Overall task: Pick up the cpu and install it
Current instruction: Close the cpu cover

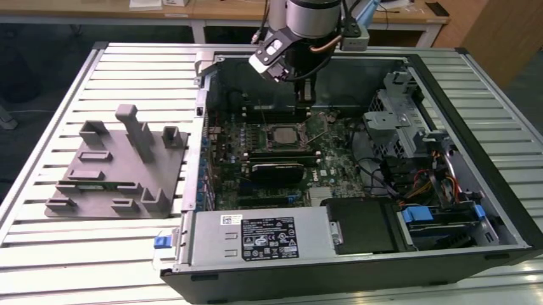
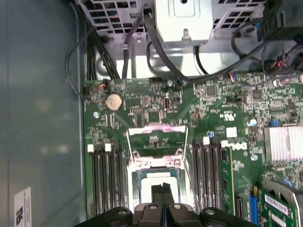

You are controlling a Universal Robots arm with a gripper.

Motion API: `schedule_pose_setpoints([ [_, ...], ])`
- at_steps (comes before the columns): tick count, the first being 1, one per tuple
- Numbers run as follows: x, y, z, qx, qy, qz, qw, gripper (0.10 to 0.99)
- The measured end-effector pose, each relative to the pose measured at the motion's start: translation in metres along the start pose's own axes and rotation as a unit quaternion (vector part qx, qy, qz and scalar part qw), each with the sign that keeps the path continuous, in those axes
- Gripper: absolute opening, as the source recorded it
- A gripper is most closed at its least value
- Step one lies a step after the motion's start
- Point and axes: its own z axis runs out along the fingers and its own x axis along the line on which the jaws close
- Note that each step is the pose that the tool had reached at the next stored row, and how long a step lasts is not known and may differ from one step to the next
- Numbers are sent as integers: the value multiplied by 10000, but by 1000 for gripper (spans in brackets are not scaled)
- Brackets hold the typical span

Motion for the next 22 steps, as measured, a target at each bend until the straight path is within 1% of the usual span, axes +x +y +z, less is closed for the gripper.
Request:
schedule_pose_setpoints([
  [22,28,405,17,0,0,0,10000,106],
])
